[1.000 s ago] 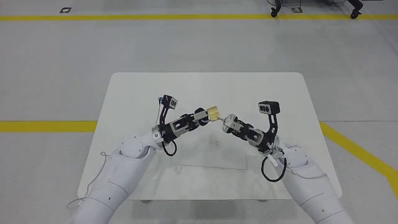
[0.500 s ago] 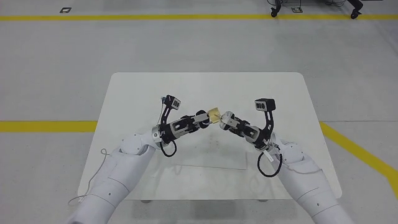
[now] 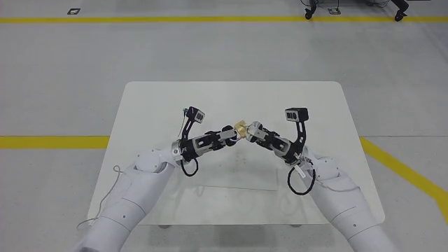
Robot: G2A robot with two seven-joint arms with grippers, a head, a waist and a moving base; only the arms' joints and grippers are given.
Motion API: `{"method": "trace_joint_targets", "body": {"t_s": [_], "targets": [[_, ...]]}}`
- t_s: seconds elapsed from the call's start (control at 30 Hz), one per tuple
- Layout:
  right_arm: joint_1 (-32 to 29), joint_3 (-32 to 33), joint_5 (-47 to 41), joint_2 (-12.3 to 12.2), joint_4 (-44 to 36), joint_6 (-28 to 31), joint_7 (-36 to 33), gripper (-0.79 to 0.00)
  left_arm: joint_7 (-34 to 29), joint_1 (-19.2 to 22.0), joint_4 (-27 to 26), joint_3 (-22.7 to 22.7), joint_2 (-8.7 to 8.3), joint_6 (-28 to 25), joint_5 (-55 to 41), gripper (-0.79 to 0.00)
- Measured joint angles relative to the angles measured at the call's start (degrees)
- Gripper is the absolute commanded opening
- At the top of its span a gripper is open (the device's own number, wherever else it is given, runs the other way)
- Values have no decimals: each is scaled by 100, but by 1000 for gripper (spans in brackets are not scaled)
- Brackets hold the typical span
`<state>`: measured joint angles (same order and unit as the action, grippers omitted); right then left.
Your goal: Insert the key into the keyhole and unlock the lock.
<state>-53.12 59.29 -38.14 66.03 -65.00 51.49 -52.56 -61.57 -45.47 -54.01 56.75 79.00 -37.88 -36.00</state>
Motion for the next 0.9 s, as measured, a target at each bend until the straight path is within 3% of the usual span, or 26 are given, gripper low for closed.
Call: {"method": "trace_joint_targets", "body": {"t_s": [0.23, 0.5, 0.73, 0.9], "targets": [[-109, 369, -44, -72, -90, 87, 64, -785, 297, 84, -2, 314, -120, -729, 855, -785], [-412, 861, -28, -195, -264, -103, 110, -785, 944, -292, -884, 679, -424, -1433, 1645, -785], [-446, 577, -128, -35, -261, -636, 1061, -785, 1542, -445, -1162, 586, -530, -2006, 2330, -785], [-330, 399, -64, 80, -117, -808, 1593, -785, 2013, -547, -1520, 729, -528, -2013, 3067, -785]]}}
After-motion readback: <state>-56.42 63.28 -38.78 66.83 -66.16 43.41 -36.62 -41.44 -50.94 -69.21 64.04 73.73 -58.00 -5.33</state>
